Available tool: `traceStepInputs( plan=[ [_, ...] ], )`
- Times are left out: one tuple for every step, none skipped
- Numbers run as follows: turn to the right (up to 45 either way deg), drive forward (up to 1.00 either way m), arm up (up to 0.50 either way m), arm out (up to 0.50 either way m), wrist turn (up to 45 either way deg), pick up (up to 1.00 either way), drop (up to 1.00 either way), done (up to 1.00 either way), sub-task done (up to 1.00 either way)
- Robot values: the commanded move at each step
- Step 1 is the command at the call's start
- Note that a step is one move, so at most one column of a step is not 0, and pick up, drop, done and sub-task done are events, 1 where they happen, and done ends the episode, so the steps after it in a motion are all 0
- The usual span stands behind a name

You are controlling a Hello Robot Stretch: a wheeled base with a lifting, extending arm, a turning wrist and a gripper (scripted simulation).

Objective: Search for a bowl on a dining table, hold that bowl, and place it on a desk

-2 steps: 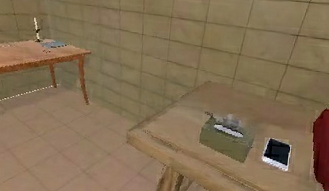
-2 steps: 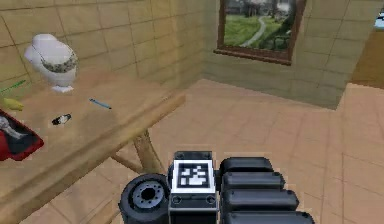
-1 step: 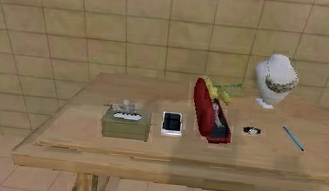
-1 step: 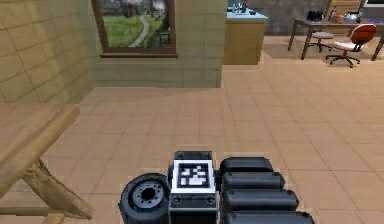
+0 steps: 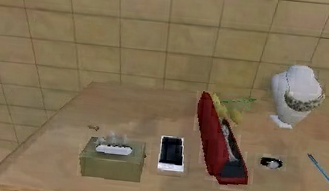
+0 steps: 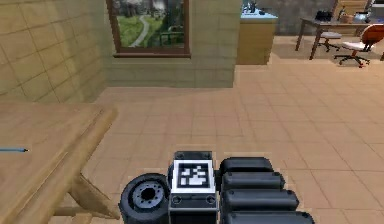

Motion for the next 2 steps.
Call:
traceStepInputs(
  plan=[
    [-45.0,0.0,0.0,0.0,0.0,0.0,0.0,0.0,0.0],
    [-45.0,0.0,0.0,0.0,0.0,0.0,0.0,0.0,0.0]
  ],
)
